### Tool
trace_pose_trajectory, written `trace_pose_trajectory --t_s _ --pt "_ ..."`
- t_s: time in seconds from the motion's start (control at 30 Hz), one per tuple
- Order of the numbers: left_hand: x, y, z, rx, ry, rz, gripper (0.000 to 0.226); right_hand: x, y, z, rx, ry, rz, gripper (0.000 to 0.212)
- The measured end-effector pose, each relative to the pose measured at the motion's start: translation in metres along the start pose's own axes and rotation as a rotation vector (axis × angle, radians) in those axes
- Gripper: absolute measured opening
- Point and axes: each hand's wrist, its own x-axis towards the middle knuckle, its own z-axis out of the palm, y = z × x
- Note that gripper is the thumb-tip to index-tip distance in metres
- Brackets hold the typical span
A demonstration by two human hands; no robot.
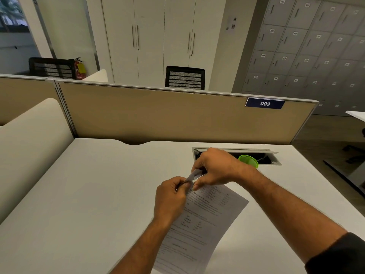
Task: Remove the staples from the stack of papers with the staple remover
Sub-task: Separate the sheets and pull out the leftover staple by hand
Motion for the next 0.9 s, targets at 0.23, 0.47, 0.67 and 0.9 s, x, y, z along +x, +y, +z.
trace_pose_trajectory --t_s 0.23,0.47,0.67,0.9 --pt "0.0003 -0.002 0.001 -0.013 -0.004 -0.008 0.012 0.0006 0.0 0.0015 0.018 -0.012 0.001 0.044" --pt "-0.0002 -0.0038 0.0016 -0.026 -0.01 0.001 0.014 -0.0004 0.001 0.0039 0.05 0.003 0.02 0.038" --pt "0.0 -0.0066 0.0031 -0.02 -0.01 0.013 0.014 -0.0025 0.0016 0.0056 0.094 0.01 0.034 0.034" --pt "-0.0001 -0.0082 0.0043 -0.017 0.0 0.021 0.013 -0.0057 0.004 0.0078 0.094 0.008 0.025 0.038"
